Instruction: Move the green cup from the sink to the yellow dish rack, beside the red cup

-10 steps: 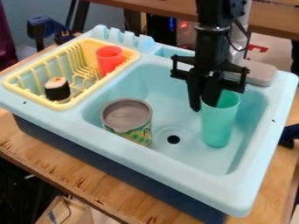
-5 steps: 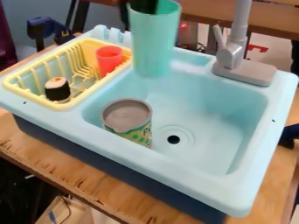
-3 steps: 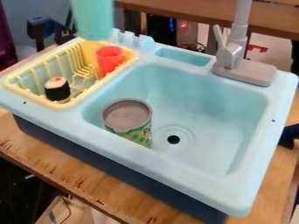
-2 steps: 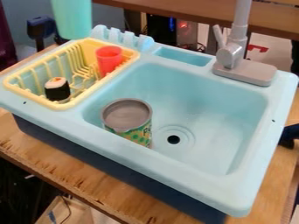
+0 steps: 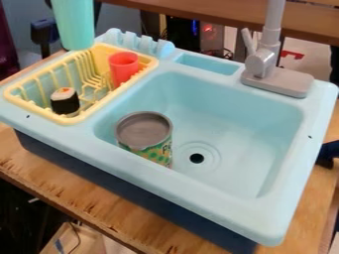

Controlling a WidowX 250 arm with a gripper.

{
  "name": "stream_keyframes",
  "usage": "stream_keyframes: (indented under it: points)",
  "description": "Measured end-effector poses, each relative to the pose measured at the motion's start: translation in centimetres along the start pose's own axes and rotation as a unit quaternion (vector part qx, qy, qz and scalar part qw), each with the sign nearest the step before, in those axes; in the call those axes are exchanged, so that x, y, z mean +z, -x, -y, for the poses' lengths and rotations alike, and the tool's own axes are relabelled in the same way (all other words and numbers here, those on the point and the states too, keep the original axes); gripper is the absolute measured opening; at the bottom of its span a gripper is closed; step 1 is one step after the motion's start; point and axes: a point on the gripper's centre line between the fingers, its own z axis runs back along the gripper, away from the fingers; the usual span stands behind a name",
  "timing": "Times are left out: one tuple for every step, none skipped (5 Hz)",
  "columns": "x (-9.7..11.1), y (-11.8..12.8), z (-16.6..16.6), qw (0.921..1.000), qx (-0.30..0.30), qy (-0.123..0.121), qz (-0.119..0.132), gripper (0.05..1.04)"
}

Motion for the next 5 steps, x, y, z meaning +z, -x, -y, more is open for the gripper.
stream_keyframes:
  points:
    - [-1.8,-1.9,-1.3,0.9998,0.002,-0.007,-0.020,0.091]
    - [-3.3,-3.7,-2.4,0.9990,-0.001,-0.014,-0.043,0.091]
    - [-4.2,-4.6,-3.2,0.9978,-0.002,-0.020,-0.064,0.091]
    - [-5.5,-5.6,-3.2,0.9962,-0.014,-0.021,-0.084,0.091]
    - [-6.6,-5.9,-3.1,0.9955,-0.023,-0.019,-0.090,0.091]
